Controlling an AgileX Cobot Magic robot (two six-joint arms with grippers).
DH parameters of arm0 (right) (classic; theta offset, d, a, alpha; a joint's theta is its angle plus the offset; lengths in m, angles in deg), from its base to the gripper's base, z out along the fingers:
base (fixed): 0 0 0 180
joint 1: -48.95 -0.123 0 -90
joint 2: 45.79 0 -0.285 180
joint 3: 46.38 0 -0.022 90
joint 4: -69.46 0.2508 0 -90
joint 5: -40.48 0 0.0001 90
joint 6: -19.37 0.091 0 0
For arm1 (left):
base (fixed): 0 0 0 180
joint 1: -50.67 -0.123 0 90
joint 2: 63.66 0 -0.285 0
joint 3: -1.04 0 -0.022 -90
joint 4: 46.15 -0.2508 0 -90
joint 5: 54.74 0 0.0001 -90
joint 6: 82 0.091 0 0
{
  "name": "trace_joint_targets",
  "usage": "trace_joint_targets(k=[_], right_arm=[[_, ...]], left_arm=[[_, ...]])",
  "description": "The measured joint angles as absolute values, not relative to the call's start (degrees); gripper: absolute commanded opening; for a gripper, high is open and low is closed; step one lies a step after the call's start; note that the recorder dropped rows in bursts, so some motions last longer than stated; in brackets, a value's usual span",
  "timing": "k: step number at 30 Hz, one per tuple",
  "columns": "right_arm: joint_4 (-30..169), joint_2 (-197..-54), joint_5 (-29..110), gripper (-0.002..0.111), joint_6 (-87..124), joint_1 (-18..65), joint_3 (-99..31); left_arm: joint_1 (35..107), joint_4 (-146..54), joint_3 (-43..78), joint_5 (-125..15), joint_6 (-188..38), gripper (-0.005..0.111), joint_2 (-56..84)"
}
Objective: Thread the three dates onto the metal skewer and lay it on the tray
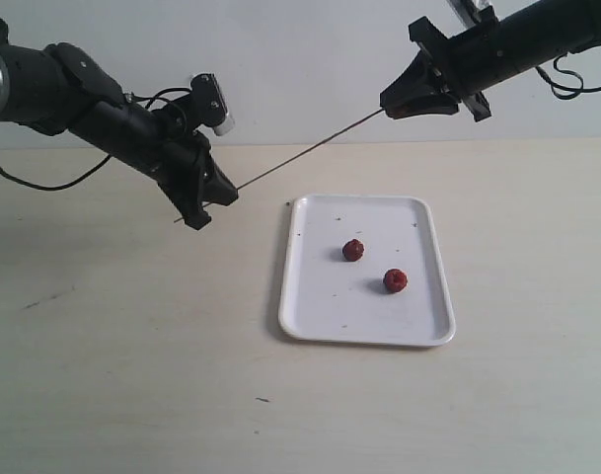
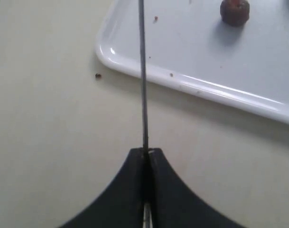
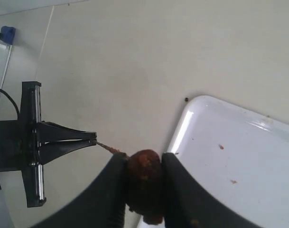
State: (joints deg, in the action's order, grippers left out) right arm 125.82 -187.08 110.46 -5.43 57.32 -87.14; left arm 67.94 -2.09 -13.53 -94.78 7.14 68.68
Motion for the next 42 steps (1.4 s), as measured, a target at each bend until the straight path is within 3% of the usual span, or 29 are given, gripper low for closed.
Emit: trace_joint_targets(k=[42], right_arm=[[128.4, -187.0, 109.3, 0.024, -6.4, 56.0, -87.1]], left_arm=[[70.3, 8.6, -13.3, -92.7, 15.2, 0.000, 68.7]])
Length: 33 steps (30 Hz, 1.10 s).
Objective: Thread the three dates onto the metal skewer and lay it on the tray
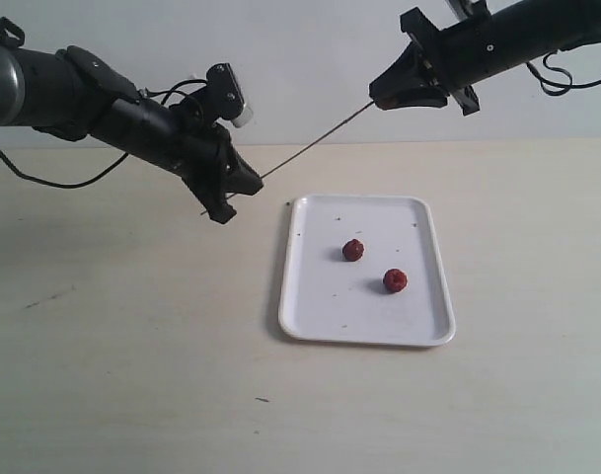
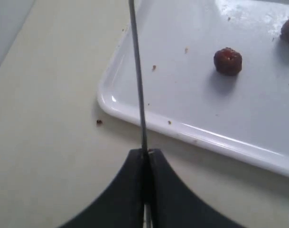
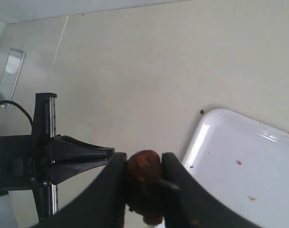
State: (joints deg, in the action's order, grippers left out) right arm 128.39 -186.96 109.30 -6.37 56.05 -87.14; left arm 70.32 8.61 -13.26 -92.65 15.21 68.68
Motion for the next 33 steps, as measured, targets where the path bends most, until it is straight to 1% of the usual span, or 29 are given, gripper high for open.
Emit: trace_joint_targets(k=[21, 23, 25, 26, 28, 30, 33], right_arm=[[129.2, -186.7, 109.6, 0.025, -6.7, 55.0, -87.1], [129.2, -186.7, 109.6, 0.029, -6.7, 55.0, -87.1], [129.2, -186.7, 109.8, 0.037, -6.7, 55.0, -87.1], [129.2, -186.7, 109.8, 0.043, -6.7, 55.0, -87.1], [129.2, -186.7, 109.8, 0.049, -6.8, 54.9, -87.1], [129.2, -186.7, 109.8, 0.053, -6.8, 54.7, -87.1], [129.2, -186.7, 110.0, 0.055, -7.5, 54.5, -87.1]], left_arm=[[70.8, 14.4, -13.3, -91.6, 16.1, 0.000, 68.7], [70.8, 14.8, -13.3, -91.5, 16.1, 0.000, 68.7], [70.9, 14.8, -13.3, -91.5, 16.1, 0.000, 68.7], [71.0, 14.9, -13.3, -91.5, 16.1, 0.000, 68.7], [71.0, 15.2, -13.3, -91.5, 16.1, 0.000, 68.7], [71.1, 15.3, -13.3, -91.5, 16.2, 0.000, 68.7], [71.2, 15.9, -13.3, -91.0, 15.6, 0.000, 68.7]])
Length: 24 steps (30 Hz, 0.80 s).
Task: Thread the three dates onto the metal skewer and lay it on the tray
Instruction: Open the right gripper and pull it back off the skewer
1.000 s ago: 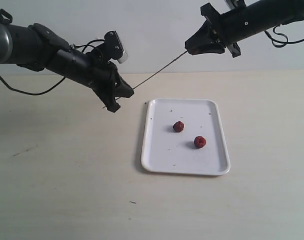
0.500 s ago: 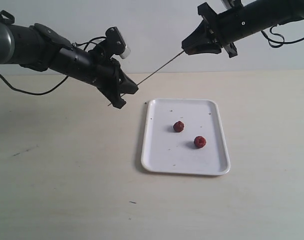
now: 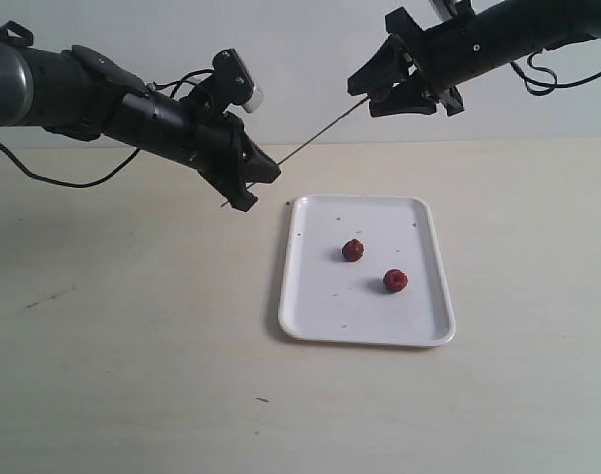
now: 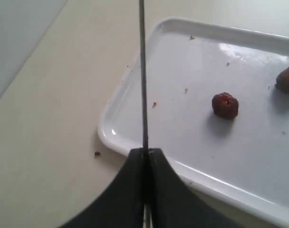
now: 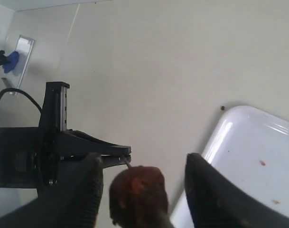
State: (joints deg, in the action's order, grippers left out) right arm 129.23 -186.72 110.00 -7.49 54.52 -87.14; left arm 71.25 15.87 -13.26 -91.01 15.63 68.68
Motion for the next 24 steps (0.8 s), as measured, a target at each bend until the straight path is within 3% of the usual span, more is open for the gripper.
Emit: trace_joint_targets(k=[19, 24], right_arm=[[129.1, -183.1, 110.2, 0.058, -11.0, 59.2, -90.4], [117.0, -180.1, 110.4, 0.057, -7.2, 59.3, -90.4]], left_arm=[[70.9, 14.0, -13.3, -87.0, 10.1, 0.000, 68.7], [70.9, 10.7, -13.3, -84.0, 3.0, 0.000, 68.7]])
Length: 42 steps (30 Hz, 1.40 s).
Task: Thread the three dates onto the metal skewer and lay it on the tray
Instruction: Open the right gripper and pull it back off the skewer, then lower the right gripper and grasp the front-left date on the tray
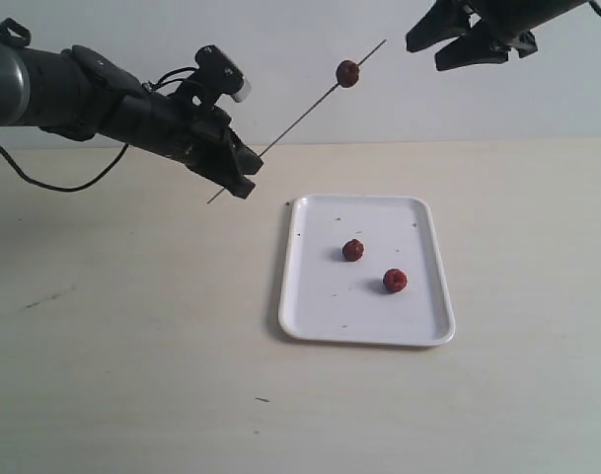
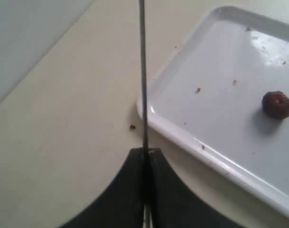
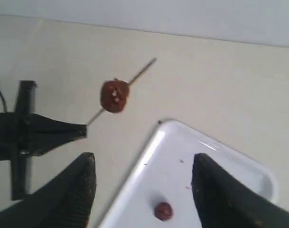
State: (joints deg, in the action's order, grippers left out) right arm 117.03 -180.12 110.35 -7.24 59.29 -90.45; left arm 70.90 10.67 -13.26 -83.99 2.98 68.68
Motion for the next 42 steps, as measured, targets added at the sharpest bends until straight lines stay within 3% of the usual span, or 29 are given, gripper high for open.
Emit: trace_joint_targets(k=[4, 14, 24, 36, 42], right_arm=[[94.9, -178.1, 110.4, 0.057, -1.4, 55.4, -90.4], [76.9, -178.0, 110.5, 0.057, 0.8, 39.0, -82.6], [78.7, -177.8, 108.9, 0.055, 1.4, 38.3, -65.9], [80.9, -177.8, 86.5, 0.055, 1.4, 38.3, -52.1], [82.2, -177.8, 85.9, 0.045, 1.8, 38.3, -51.7]], left_arm=[[70.9, 4.8, -13.3, -83.8, -2.8, 0.000, 68.7], [70.9, -16.1, -13.3, -87.1, -19.6, 0.000, 64.9], [70.9, -16.7, -13.3, -87.4, -21.5, 0.000, 64.5], [70.9, -16.7, -13.3, -87.1, -22.0, 0.000, 64.5], [70.9, -16.8, -13.3, -87.1, -22.3, 0.000, 64.5]])
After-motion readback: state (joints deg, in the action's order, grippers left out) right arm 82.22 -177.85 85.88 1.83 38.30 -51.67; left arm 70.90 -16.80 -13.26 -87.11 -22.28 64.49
